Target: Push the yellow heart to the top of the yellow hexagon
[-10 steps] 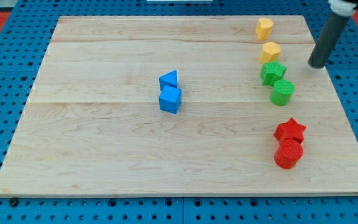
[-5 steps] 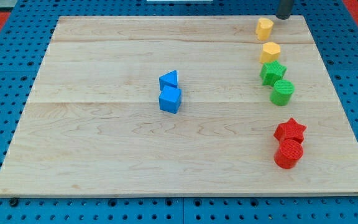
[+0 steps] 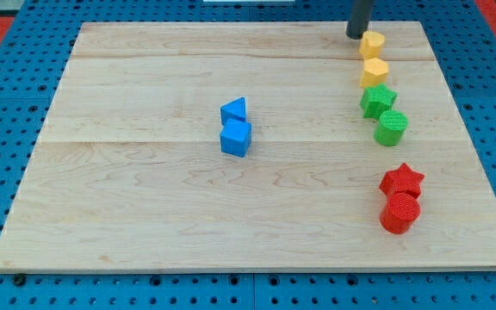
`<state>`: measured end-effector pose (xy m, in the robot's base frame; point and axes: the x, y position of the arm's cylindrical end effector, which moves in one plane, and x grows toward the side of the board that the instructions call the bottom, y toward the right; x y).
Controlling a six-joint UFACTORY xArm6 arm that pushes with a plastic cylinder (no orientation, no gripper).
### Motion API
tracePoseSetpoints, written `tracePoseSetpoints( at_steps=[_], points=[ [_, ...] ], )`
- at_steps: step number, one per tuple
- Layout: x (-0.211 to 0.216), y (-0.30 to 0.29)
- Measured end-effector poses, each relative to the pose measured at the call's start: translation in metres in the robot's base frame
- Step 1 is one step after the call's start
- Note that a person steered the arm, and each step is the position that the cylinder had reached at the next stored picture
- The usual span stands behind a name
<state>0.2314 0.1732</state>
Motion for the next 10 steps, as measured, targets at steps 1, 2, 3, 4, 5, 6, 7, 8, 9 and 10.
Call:
tracePoseSetpoints(
  at_steps=[1,2,3,4,5,6,7,8,9,10],
  points=[
    [-0.007,0.0],
    [-0.04,-0.001],
    [-0.03,0.01],
    [-0.028,0.018],
    [-0.028,0.018],
    [-0.021,0.017],
    [-0.002,0.014],
    [-0.001,0.014],
    [0.0,0.014],
    [0.0,0.01]
  ],
)
